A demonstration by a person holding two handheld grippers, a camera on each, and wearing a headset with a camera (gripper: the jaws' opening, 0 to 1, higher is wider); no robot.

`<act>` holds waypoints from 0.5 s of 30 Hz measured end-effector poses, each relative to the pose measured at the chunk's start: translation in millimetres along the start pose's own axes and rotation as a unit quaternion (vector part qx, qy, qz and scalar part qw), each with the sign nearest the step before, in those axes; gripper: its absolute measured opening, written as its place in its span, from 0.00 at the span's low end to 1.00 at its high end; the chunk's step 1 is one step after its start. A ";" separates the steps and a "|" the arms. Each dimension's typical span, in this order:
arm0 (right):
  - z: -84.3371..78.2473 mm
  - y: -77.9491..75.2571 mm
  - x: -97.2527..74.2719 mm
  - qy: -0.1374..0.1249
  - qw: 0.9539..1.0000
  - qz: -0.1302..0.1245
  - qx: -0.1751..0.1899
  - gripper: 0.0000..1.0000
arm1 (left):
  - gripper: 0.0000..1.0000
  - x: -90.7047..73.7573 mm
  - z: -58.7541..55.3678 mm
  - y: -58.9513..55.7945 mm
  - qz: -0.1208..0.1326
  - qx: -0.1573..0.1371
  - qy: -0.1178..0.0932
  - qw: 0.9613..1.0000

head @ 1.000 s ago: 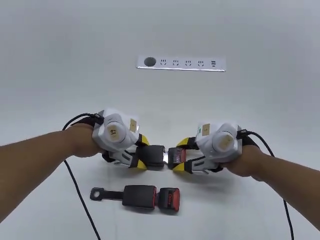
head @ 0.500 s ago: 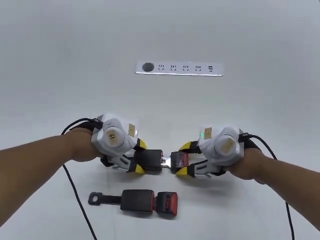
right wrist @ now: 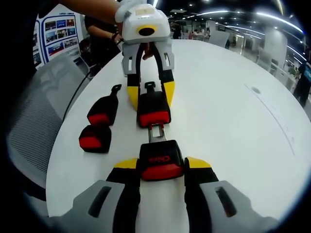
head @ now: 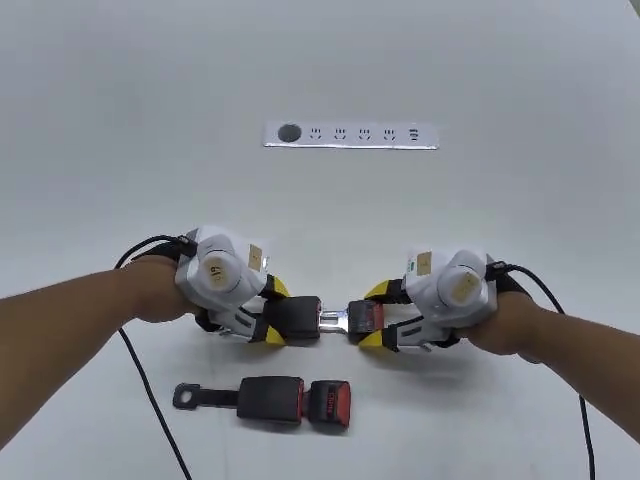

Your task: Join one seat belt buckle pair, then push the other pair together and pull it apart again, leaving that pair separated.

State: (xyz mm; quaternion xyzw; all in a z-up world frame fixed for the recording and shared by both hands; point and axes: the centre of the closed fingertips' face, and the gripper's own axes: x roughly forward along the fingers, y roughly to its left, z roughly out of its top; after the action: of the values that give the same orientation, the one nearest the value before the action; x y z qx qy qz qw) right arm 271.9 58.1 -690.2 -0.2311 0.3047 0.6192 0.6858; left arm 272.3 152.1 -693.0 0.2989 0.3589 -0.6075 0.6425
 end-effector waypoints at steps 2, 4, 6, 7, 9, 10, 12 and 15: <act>-2.9 -0.6 -3.4 0.000 1.000 -0.001 0.002 0.34 | 0.33 0.2 -0.1 0.2 0.000 -0.001 0.000 1.000; -6.9 -1.8 -6.8 -0.002 1.000 -0.001 0.003 0.34 | 0.33 0.1 0.2 0.0 0.000 0.000 0.001 1.000; -12.6 -5.4 -10.1 -0.002 1.000 -0.002 0.003 0.34 | 0.33 0.1 0.7 -0.4 0.001 -0.001 0.002 1.000; -14.9 -4.3 -11.1 -0.001 1.000 -0.002 0.002 0.34 | 0.33 0.2 0.5 -0.3 0.000 -0.001 0.002 1.000; -17.7 -3.3 -13.8 0.000 1.000 -0.002 0.003 0.34 | 0.33 0.4 0.3 -0.2 0.000 -0.001 0.002 1.000; -19.8 -1.1 -17.8 0.002 1.000 -0.002 0.004 0.34 | 0.33 0.5 0.0 -0.2 0.000 -0.001 0.002 1.000; -23.5 -3.9 -23.4 0.003 1.000 -0.004 0.004 0.34 | 0.33 0.9 -0.6 -0.1 0.000 -0.002 0.002 1.000; -28.3 -4.6 -30.1 0.002 1.000 -0.004 0.005 0.34 | 0.33 1.3 -0.9 -0.5 0.000 -0.002 0.002 1.000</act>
State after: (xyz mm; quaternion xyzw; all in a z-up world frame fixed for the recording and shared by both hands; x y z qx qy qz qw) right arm 271.3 16.5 -689.3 -0.2302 0.3082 0.6143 0.6889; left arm 271.8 152.1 -694.5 0.2990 0.3616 -0.6057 0.6426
